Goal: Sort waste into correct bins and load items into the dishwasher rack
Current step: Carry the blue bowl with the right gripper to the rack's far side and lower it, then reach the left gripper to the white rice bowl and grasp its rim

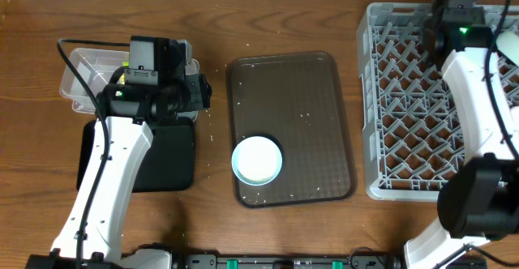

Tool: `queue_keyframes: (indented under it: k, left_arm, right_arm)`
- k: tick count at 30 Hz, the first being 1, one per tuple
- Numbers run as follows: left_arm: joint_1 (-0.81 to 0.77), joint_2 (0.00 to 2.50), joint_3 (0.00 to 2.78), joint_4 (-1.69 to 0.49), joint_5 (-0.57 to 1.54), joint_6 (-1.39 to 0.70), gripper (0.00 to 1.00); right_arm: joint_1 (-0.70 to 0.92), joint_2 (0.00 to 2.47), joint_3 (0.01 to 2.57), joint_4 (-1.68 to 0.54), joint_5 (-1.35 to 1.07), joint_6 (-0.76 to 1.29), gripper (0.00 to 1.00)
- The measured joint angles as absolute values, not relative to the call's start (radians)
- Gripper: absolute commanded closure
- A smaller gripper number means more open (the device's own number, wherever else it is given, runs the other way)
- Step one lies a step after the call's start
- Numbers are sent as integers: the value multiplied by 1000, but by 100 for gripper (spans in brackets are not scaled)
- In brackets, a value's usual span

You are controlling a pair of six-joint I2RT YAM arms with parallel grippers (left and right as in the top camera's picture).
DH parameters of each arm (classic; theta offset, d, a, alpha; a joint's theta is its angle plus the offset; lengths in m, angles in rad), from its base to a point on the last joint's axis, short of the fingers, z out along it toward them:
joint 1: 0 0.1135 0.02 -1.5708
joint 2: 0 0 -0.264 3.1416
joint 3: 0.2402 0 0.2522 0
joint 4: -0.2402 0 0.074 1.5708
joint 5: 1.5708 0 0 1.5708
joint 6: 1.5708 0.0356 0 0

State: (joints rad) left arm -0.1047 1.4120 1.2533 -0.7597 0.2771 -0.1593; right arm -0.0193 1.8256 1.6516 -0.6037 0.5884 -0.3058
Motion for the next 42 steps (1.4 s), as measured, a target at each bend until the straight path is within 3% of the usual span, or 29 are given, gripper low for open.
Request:
queue_keyframes:
  k: [8,33,42]
  left_arm:
    - [-105,1412,1253,-760,277,-159,45]
    - [-105,1412,1253,-760,277,-159,46]
    - [-105,1412,1253,-760,277,-159,46]
  right_arm:
    - [11,1704,1652,-616,366,-266,39]
    - [18,1708,1652,-711,-119,-218,41]
    - [149,1708,1616,-817,-304,-214,37]
